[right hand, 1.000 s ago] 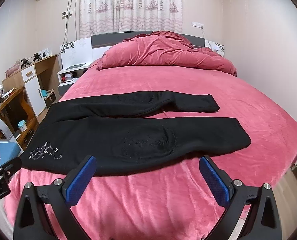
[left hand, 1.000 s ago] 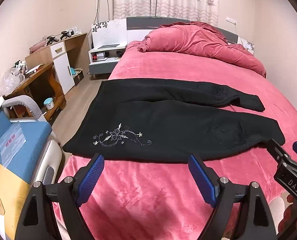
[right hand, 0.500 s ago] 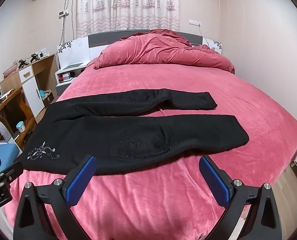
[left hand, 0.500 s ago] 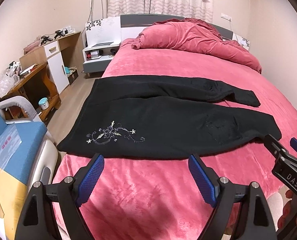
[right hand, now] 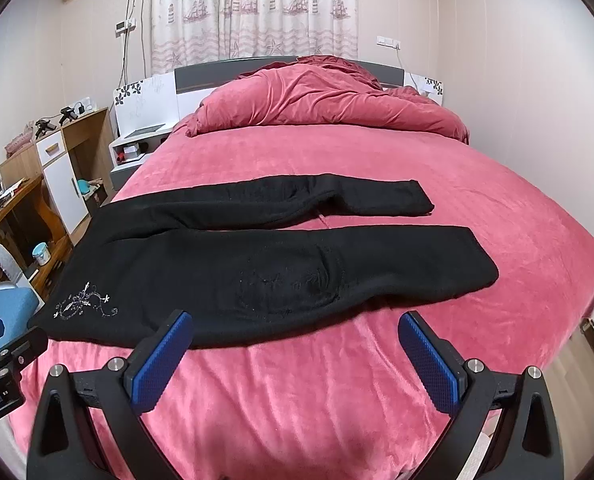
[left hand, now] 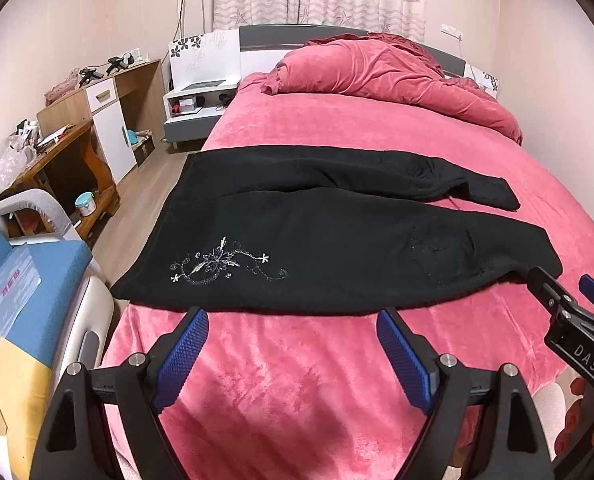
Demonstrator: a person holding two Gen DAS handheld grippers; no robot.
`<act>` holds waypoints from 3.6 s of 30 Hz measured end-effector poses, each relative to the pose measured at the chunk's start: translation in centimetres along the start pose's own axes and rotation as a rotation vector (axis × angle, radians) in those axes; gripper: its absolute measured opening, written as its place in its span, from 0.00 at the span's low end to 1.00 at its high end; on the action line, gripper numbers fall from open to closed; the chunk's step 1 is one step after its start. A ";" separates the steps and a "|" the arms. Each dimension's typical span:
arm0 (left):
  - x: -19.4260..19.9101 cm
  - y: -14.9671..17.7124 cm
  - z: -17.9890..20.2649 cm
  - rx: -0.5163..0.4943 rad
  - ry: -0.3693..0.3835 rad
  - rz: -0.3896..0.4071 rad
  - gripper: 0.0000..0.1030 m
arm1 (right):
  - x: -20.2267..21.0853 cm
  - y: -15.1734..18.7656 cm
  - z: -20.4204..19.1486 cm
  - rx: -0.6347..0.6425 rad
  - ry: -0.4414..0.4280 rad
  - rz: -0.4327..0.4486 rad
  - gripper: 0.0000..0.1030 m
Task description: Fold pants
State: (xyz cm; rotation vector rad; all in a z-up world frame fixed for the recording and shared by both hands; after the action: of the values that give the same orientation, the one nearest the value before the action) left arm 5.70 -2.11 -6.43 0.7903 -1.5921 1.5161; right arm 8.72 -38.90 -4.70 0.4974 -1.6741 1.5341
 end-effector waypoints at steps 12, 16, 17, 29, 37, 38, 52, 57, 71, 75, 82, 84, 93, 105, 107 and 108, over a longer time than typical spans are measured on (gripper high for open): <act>-1.1 0.2 0.1 0.006 -0.003 -0.032 0.85 | -0.8 0.4 0.0 0.000 0.004 -0.017 1.00; -1.8 0.2 0.1 0.005 0.002 -0.052 0.85 | -1.2 0.4 0.2 -0.003 0.006 -0.026 1.00; -2.0 0.1 0.1 0.005 0.006 -0.057 0.85 | -1.4 0.4 0.3 -0.003 0.007 -0.029 1.00; -5.5 0.2 -0.7 0.034 0.082 -0.150 0.85 | -4.6 0.9 2.1 -0.007 0.029 -0.087 1.00; -9.8 1.3 -3.2 0.137 0.225 -0.264 0.85 | -8.0 1.6 5.5 0.001 0.027 -0.152 1.00; -10.3 1.5 -3.6 0.132 0.211 -0.270 0.85 | -8.4 1.6 5.8 0.004 0.019 -0.161 1.00; -14.6 0.7 -9.6 0.438 0.330 -0.265 0.59 | -15.0 2.4 17.4 -0.418 -0.204 -0.290 1.00; -16.1 0.1 -11.4 0.541 0.355 -0.227 0.57 | -16.4 1.1 21.0 -0.570 -0.288 -0.247 1.00; -18.2 -1.3 -14.0 0.659 0.406 -0.159 0.44 | -21.1 -1.2 26.6 -0.776 -0.323 -0.210 0.87; -18.9 -1.6 -15.0 0.738 0.461 -0.156 0.33 | -22.4 -2.2 27.2 -0.776 -0.314 -0.206 0.62; -19.1 -2.0 -15.7 0.758 0.462 -0.150 0.14 | -22.9 -1.7 29.7 -0.821 -0.300 -0.186 0.11; -18.7 -2.1 -15.6 0.738 0.435 -0.137 0.10 | -22.8 -1.3 30.2 -0.876 -0.335 -0.181 0.10; -13.6 -2.8 -15.2 0.608 0.386 -0.052 0.07 | -19.3 -3.3 31.1 -0.778 -0.212 -0.135 0.07; -8.9 1.3 -13.9 0.510 0.389 -0.071 0.07 | -14.4 -1.0 33.4 -0.734 -0.163 -0.118 0.07; -8.3 2.0 -13.8 0.506 0.391 -0.079 0.07 | -13.9 0.2 33.7 -0.742 -0.157 -0.124 0.07; -8.0 2.3 -13.8 0.511 0.396 -0.082 0.07 | -13.7 0.6 33.9 -0.747 -0.156 -0.127 0.07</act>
State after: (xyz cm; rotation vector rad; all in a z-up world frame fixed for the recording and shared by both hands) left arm 9.36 11.20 -14.82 0.7514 -0.8833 1.9076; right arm 6.87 -74.26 -13.91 0.3099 -2.1264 0.7009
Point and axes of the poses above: each gripper's, at about its wrist camera, not at the fingertips, and x roughly against the way its jaws point, z to its right, y to its underside, the point moved 10 cm from there along -x, roughly the way its jaws point, and after that the axes turned 13 degrees about -z, right-handed, at the moved point
